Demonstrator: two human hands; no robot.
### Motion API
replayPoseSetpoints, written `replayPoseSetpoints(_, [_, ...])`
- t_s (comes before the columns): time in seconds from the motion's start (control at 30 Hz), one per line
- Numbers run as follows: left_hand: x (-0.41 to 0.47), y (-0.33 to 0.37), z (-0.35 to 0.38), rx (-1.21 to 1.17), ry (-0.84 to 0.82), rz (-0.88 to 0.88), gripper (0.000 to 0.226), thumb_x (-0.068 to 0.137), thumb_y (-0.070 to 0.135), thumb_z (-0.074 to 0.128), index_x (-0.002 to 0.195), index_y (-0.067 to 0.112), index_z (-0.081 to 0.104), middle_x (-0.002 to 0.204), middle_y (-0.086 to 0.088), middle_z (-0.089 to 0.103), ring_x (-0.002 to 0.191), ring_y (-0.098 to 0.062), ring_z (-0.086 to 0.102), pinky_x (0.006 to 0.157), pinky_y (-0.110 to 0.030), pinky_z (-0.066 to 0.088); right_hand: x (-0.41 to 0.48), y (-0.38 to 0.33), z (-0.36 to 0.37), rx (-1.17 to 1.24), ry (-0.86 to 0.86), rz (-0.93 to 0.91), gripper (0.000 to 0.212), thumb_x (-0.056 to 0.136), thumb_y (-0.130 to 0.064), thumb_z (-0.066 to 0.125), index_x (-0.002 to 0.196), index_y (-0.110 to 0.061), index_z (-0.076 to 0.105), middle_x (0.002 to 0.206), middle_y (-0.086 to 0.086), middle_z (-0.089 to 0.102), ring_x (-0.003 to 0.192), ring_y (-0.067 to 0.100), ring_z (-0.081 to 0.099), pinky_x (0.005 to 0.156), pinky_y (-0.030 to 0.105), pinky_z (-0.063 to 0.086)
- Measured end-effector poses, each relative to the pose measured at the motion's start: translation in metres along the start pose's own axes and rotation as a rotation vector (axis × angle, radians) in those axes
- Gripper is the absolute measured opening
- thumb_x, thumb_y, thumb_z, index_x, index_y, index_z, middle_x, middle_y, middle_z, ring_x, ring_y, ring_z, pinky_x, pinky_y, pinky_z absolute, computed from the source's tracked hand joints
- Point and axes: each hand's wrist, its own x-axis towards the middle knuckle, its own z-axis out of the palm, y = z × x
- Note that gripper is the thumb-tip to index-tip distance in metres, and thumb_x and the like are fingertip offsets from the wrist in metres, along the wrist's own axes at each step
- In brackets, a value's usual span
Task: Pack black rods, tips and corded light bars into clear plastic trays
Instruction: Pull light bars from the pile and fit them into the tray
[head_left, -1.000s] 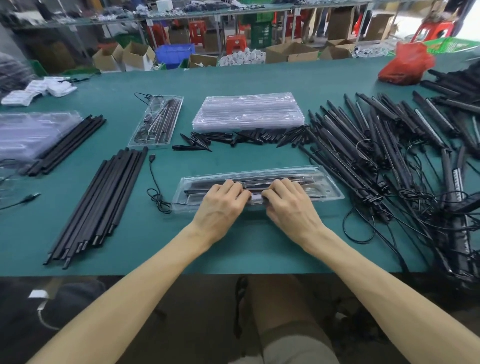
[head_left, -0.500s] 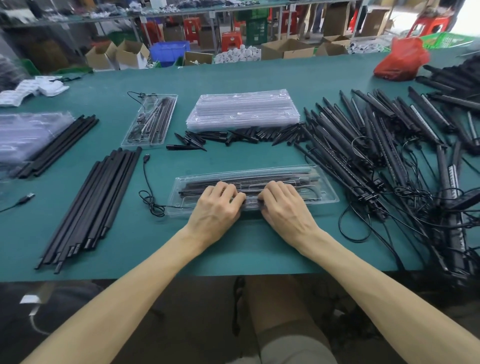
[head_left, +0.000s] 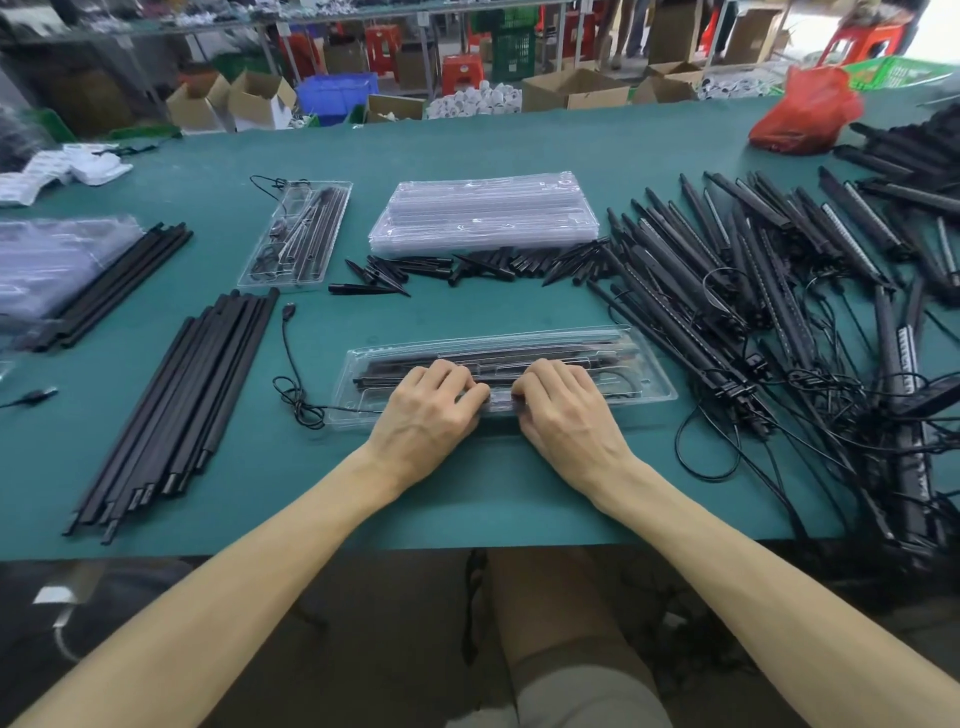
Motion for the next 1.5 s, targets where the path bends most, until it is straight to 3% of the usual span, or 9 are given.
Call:
replayPoseSetpoints(0.17, [0.002,0.001,-0.004,-0.033,-0.002,0.018,0.015,0.097,0.016,0.062,0.092,0.006,0.072,0.083,-0.007,0.066,0.079,-0.027,0.064,0.062,-0.041,0.053,-0.002,0.000,0.001,-0.060,-0.038,0.075,0.019,0.082,0.008,0.065,0.093,-0.007,0.060,0.090,0.008,0.054,0.079,0.027,0.051,0.078,0.035,0.044])
replayPoseSetpoints(0.33, [-0.002,0.002,-0.004,0.022,-0.015,0.052,0.017,0.101,0.014,0.056,0.093,0.006,0.070,0.086,-0.008,0.064,0.079,-0.028,0.062,0.063,-0.040,0.051,-0.002,0.000,-0.003,-0.094,-0.041,-0.016,0.015,0.083,0.005,0.067,0.091,-0.008,0.064,0.089,0.008,0.058,0.079,0.027,0.053,0.077,0.035,0.044])
replayPoseSetpoints(0.53, [-0.007,0.004,0.001,0.066,-0.044,0.064,0.017,0.099,0.000,0.050,0.097,0.006,0.066,0.092,-0.009,0.063,0.084,-0.028,0.061,0.070,-0.039,0.051,0.004,-0.005,-0.012,-0.136,-0.025,-0.160,0.018,0.092,0.006,0.052,0.086,-0.007,0.063,0.084,0.008,0.057,0.075,0.027,0.054,0.072,0.036,0.046])
replayPoseSetpoints(0.67, [0.000,-0.004,-0.005,0.013,-0.005,0.031,0.015,0.101,0.005,0.053,0.101,0.006,0.069,0.096,-0.007,0.066,0.086,-0.026,0.064,0.071,-0.039,0.051,0.016,-0.008,-0.023,-0.149,-0.054,-0.184,0.035,0.102,0.002,0.033,0.088,-0.006,0.063,0.085,0.008,0.057,0.075,0.026,0.053,0.070,0.037,0.046])
replayPoseSetpoints(0.8, [0.010,-0.012,-0.014,-0.047,-0.003,0.037,0.017,0.101,0.013,0.053,0.097,0.007,0.069,0.093,-0.006,0.069,0.082,-0.025,0.066,0.068,-0.039,0.052,0.026,-0.007,-0.032,-0.263,-0.139,-0.232,0.018,0.085,0.007,0.056,0.086,-0.010,0.061,0.082,0.006,0.055,0.072,0.024,0.051,0.066,0.033,0.043])
replayPoseSetpoints(1.03, [0.016,-0.021,-0.023,-0.028,-0.089,0.090,0.018,0.089,0.008,0.050,0.091,0.006,0.068,0.084,-0.006,0.067,0.071,-0.025,0.064,0.058,-0.039,0.051,0.036,-0.011,-0.040,-0.315,-0.201,-0.303,0.023,0.073,0.009,0.056,0.083,-0.012,0.053,0.081,0.006,0.051,0.073,0.024,0.047,0.062,0.033,0.031])
replayPoseSetpoints(1.13, [0.016,-0.017,-0.025,-0.019,-0.085,0.100,0.021,0.090,0.006,0.047,0.087,0.006,0.067,0.080,-0.006,0.065,0.068,-0.025,0.062,0.056,-0.039,0.049,0.038,-0.010,-0.038,-0.304,-0.184,-0.315,0.021,0.075,0.008,0.059,0.080,-0.011,0.054,0.079,0.007,0.051,0.070,0.024,0.047,0.061,0.033,0.034])
replayPoseSetpoints(1.23, [0.018,-0.016,-0.029,-0.019,-0.075,0.103,0.039,0.097,0.011,0.032,0.088,0.006,0.069,0.081,-0.006,0.066,0.068,-0.024,0.062,0.056,-0.038,0.049,0.038,-0.005,-0.035,-0.273,-0.130,-0.315,0.015,0.080,0.003,0.062,0.079,-0.011,0.055,0.077,0.007,0.051,0.069,0.025,0.048,0.061,0.035,0.038])
replayPoseSetpoints(1.5, [0.021,-0.021,-0.040,0.002,-0.066,0.206,0.024,0.095,0.009,0.047,0.084,0.005,0.068,0.073,-0.006,0.059,0.061,-0.025,0.055,0.055,-0.039,0.049,0.037,0.002,-0.038,-0.197,-0.058,-0.381,0.013,0.087,-0.002,0.059,0.078,-0.011,0.058,0.077,0.007,0.053,0.066,0.026,0.048,0.060,0.036,0.041])
